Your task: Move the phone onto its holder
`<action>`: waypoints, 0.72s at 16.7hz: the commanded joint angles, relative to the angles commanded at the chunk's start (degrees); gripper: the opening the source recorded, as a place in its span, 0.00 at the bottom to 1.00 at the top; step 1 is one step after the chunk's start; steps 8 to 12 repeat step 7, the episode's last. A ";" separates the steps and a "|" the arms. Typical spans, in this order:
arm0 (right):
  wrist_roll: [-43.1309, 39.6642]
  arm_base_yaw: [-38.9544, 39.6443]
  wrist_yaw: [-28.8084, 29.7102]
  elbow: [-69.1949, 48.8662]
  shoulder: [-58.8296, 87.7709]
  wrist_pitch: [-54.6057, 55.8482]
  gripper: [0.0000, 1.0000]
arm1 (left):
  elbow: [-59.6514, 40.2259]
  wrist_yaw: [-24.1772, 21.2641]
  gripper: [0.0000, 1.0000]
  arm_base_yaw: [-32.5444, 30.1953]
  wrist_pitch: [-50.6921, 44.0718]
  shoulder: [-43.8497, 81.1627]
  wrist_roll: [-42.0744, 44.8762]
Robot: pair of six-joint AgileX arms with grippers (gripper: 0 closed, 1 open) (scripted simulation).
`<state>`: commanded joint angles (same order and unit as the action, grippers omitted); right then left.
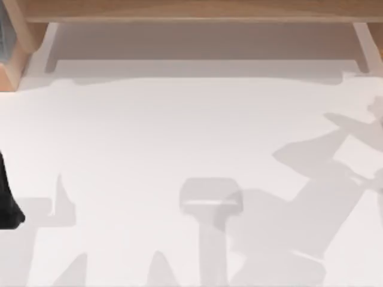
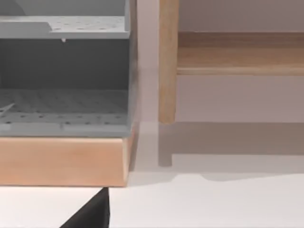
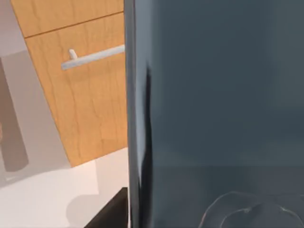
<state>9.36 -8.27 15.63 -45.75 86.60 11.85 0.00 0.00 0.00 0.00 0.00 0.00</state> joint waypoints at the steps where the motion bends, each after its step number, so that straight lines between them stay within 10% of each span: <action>1: 0.00 0.00 0.00 0.00 0.00 0.00 0.98 | 0.00 0.00 1.00 0.00 0.00 0.00 0.00; 12: 0.00 0.00 0.00 0.00 0.00 0.00 1.00 | 0.00 0.00 1.00 0.00 0.00 0.00 0.00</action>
